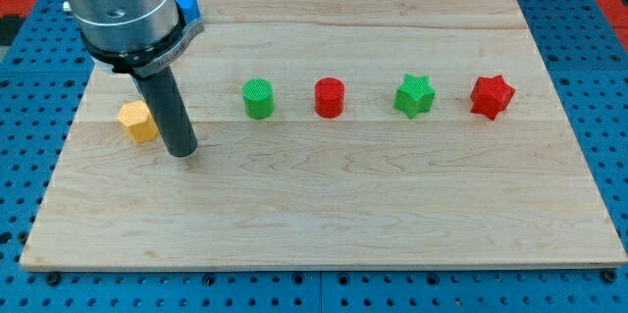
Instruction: Push the hexagon into the triangle
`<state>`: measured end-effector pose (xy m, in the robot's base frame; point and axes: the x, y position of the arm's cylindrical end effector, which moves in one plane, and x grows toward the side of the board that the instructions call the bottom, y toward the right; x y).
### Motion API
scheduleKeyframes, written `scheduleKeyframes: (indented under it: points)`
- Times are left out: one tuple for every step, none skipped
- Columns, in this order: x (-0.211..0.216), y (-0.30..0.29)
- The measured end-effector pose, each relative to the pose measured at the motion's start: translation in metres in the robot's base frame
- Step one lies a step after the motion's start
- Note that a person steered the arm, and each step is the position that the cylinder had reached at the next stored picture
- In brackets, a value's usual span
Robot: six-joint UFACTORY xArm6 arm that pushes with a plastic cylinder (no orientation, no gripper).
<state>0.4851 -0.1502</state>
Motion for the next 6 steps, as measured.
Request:
scheduleKeyframes:
  points:
    - [0.000, 0.000]
    - [0.000, 0.000]
    - [0.000, -0.001]
    - [-0.001, -0.005]
    - [-0.002, -0.005]
    - [-0.002, -0.025]
